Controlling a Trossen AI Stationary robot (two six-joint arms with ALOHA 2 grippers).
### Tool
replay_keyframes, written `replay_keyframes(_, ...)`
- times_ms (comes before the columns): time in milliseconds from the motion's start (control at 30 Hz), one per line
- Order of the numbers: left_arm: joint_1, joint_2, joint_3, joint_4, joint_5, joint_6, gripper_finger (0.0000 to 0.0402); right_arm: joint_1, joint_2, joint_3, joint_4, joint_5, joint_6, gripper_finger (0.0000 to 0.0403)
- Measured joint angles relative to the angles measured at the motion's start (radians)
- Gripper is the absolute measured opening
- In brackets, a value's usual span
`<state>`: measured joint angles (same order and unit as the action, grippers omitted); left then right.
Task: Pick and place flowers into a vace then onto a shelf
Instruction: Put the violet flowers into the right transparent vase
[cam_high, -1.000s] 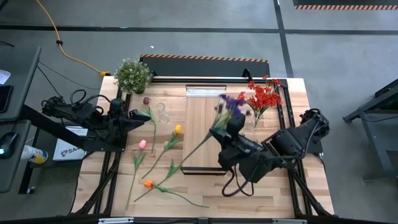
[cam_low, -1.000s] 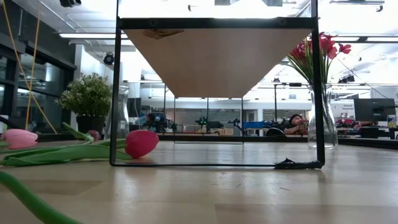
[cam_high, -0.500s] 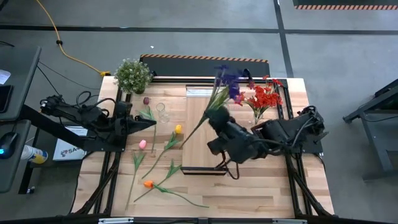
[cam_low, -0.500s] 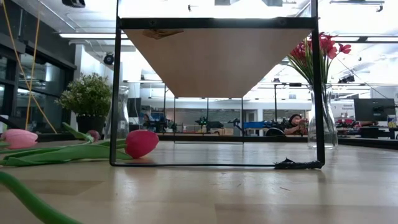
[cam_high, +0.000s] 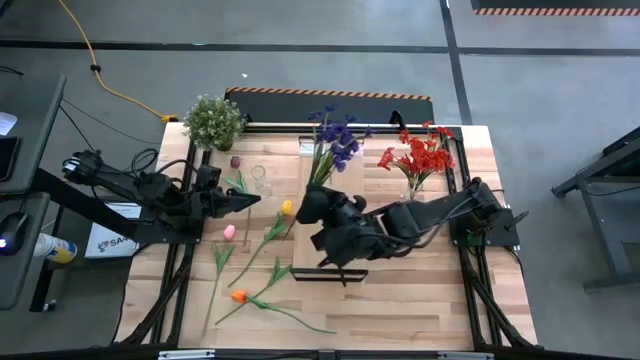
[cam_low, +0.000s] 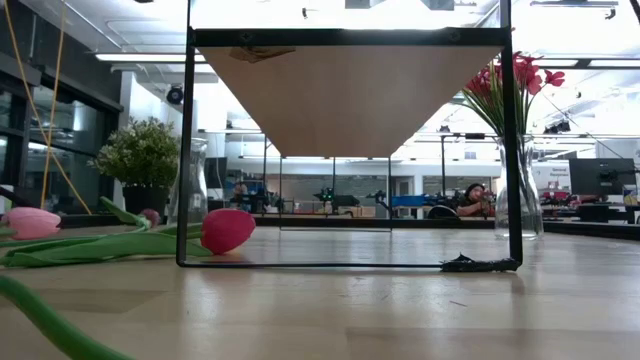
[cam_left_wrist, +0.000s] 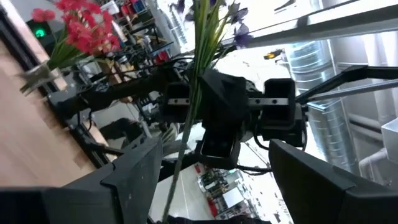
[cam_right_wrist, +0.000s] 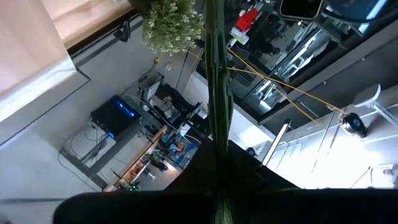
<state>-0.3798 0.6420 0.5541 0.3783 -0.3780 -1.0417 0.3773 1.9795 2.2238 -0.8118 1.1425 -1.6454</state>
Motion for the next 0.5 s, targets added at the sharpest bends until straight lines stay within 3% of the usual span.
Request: replay_keyframes(500,0.000,0.131,0.000,0.023,0.082,-0.068,0.0326,-0.064,0.035,-0.001,0.156,-0.149,-0.117,0.0003)
